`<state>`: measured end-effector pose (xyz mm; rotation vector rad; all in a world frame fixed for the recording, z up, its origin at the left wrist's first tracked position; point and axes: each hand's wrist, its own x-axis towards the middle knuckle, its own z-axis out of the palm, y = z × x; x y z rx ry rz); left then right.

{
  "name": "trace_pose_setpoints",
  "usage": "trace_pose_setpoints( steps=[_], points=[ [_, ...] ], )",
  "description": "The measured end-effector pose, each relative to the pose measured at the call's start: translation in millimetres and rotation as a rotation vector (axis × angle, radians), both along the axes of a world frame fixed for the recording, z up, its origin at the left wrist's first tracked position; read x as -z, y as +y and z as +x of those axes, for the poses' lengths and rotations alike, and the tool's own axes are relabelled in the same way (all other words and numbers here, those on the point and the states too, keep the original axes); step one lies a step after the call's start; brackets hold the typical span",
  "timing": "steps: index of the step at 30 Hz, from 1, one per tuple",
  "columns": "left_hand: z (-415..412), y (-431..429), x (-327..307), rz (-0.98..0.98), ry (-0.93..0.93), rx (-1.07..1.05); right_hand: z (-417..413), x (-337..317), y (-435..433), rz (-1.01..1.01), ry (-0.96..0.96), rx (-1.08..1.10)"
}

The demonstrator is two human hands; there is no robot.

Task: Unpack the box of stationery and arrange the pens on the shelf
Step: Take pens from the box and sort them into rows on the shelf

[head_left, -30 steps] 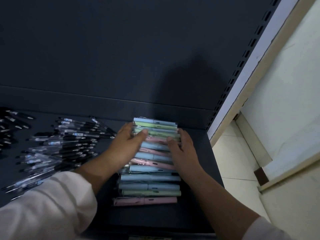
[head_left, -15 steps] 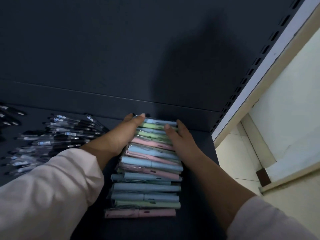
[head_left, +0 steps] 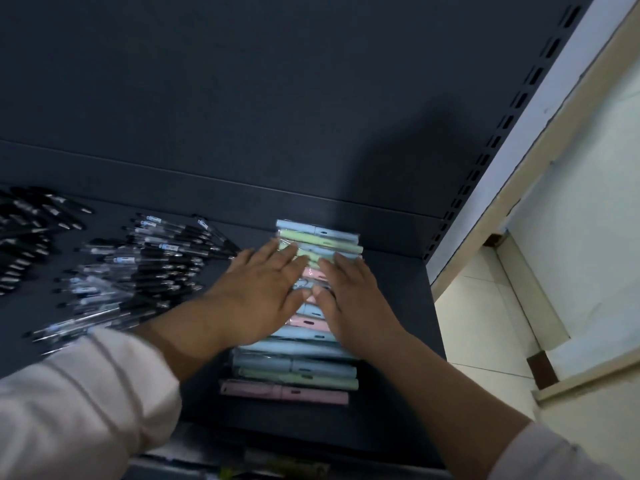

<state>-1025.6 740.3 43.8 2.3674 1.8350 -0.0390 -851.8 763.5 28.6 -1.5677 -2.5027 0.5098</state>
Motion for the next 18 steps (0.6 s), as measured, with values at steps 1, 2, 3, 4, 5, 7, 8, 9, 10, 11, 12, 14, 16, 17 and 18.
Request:
trace_pose_setpoints(
  steps=[1, 2, 3, 4, 5, 7, 8, 9, 10, 11, 12, 14, 16, 17, 18],
  points=[
    [-1, -2, 3, 0.009, -0.016, -0.012, -1, 2, -1, 0.003, -0.021, 0.006],
    [-1, -4, 5, 0.015, -0.031, -0.019, -1, 1, -3, 0.002, -0.030, 0.006],
    [-1, -7, 5, 0.019, -0.040, -0.019, -1, 0, -4, 0.001, -0.040, 0.005],
    [0, -9, 4, 0.025, -0.042, -0.019, -1, -1, -4, 0.007, -0.058, 0.004],
    [1, -12, 3, 0.026, -0.046, -0.026, 0, -3, -5, 0.017, -0.081, 0.007],
    [3, -22, -1, 0.032, -0.097, -0.061, 1, -6, -10, 0.042, -0.101, 0.020],
    [4, -28, -2, 0.037, -0.116, -0.073, 2, -6, -13, 0.051, -0.105, 0.019],
    [3, -35, -1, 0.044, -0.121, -0.077, 2, -5, -18, 0.053, -0.110, 0.009],
    [3, -41, 2, 0.048, -0.113, -0.075, 2, -3, -23, 0.050, -0.116, -0.008],
    [2, -46, 5, 0.052, -0.097, -0.073, 1, 1, -28, 0.045, -0.121, -0.024],
    [2, -49, 10, 0.051, -0.078, -0.069, 0, 4, -32, 0.043, -0.120, -0.032],
    [0, -52, 16, 0.053, -0.046, -0.065, 0, 8, -37, 0.052, -0.102, -0.034],
    [0, -54, 16, 0.051, -0.042, -0.065, 0, 8, -38, 0.045, -0.102, -0.034],
    [0, -55, 13, 0.048, -0.051, -0.064, 1, 7, -38, 0.044, -0.109, -0.035],
    [0, -58, 10, 0.044, -0.061, -0.058, 2, 5, -39, 0.053, -0.116, -0.036]
  ],
)
